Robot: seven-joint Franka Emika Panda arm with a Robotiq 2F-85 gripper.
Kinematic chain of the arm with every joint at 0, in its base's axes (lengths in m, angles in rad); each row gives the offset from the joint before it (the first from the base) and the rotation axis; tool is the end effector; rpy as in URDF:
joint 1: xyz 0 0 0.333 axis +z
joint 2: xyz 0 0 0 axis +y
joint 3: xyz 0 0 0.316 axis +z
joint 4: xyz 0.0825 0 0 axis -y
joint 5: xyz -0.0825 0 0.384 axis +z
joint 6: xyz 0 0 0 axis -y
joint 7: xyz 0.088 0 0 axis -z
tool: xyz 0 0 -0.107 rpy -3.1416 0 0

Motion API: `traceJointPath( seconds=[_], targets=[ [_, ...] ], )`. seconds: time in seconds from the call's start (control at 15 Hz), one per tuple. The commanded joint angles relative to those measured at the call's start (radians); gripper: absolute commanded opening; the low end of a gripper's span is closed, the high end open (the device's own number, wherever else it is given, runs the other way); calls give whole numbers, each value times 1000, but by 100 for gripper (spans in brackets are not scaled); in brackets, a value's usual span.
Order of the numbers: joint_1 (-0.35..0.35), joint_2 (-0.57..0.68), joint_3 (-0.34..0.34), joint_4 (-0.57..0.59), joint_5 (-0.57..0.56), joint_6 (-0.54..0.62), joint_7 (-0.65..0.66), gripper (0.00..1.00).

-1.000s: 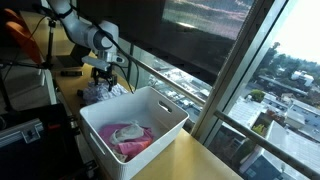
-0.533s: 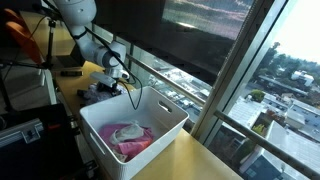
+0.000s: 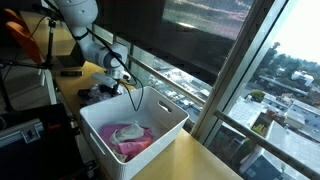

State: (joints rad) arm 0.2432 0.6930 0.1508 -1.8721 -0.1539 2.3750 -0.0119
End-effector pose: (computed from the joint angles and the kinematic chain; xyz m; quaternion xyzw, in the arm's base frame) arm 0.5659 0.2319 0.1290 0.9650 0.2468 -0.0875 0.0156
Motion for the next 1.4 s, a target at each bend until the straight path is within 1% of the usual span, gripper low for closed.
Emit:
traceJointPath(
  seconds=[0.0,0.13,0.2,0.27,0.4,0.53,0.8,1.07,1.33],
  targets=[
    [-40,-166,-2,-133,24,-31,-21,23],
    [-60,-268,0,-190,26,-44,-28,7],
    [-69,-312,0,-205,29,-48,-29,1],
    [-82,-356,5,-217,41,-59,-38,0],
    [-106,-444,10,-232,74,-72,-57,4],
    [-124,-533,7,-240,114,-88,-86,4],
    [-156,-691,-19,-210,169,-161,-145,4],
    [-181,-824,-69,-151,187,-220,-193,4],
    [-214,-906,-147,-47,183,-317,-247,4]
  ],
)
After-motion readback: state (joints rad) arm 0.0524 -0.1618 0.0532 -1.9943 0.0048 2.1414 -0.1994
